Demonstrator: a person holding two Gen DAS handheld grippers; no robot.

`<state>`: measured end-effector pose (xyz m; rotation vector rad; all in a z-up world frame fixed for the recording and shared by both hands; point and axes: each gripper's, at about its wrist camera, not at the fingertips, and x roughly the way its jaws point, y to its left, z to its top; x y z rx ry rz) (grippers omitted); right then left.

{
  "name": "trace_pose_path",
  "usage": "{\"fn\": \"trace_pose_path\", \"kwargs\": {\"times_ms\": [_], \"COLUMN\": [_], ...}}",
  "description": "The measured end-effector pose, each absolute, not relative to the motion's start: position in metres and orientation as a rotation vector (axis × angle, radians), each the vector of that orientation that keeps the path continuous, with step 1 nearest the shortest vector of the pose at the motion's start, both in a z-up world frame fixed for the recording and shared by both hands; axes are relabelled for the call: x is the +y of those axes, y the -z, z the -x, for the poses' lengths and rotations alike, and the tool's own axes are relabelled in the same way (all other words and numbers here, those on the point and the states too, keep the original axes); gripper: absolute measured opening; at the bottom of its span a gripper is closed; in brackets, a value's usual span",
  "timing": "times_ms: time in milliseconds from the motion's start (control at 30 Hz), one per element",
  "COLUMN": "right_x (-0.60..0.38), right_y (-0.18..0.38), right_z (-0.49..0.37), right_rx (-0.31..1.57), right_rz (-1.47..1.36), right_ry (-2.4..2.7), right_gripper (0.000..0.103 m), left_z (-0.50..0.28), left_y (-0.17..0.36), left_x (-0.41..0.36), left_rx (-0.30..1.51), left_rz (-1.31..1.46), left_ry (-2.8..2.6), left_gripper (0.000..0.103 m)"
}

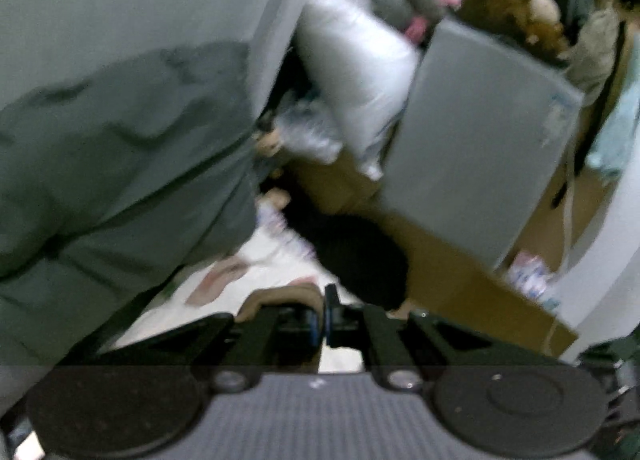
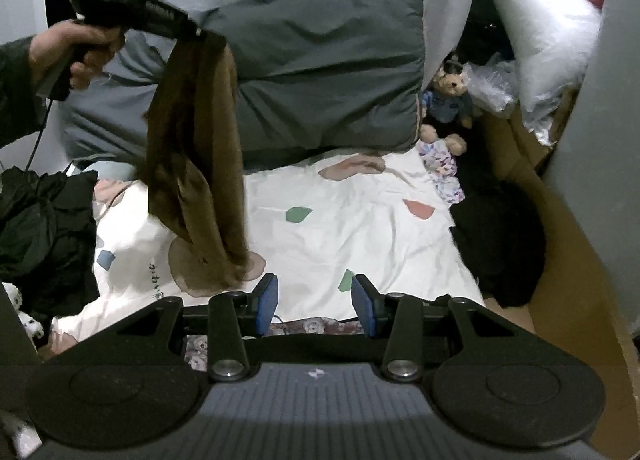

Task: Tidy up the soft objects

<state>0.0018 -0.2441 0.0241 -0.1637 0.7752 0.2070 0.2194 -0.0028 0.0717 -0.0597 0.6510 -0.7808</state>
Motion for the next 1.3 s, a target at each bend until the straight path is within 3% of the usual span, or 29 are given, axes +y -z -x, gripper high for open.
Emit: {"fn": "trace_pose_path", "kwargs": {"times_ms": [400,433,567,633,1233,1300], "right_x": [-0.250,-0.252,-0.258,-0.256,-0.165,-0.162], "right_y": [-0.060,-0.063,-0.073,-0.080,-0.039,-0.029], "right_z": [0.029,0.030,0.035,0.036,0.015,0.006], "right_rx": [0.687,0.673,0.610,0.567,0.736,0.745], "right_rz": [0.124,0.106,0.047,0.040,0.028,-0.006], "right_ry": [-0.115,-0.120,-0.144,-0.151,-0.238,-0.211], "right_gripper": [0.048,0.050,0.078,0.083,0.083,0.079], "left_z": [-0.168,-0.162,-0.141,-0.128,-0.104,-0.106], "left_y": [-0.115,-0.118,-0.121,-0.118,-0.096,-0.093], "left_x": [-0.059,-0.066,-0.082,-0.092,-0.138,-0.136], "left_rx": [0.595,0.597,0.618,0.642,0.706,0.712], "left_rz": [0.091,0.083,0.055,0.050,0.086,0.100], "left_ry": [0.931,0.958,1.038,1.068,1.098,1.096], "left_gripper": [0.003,0.003,0.003,0.003,0.003,0.003]}}
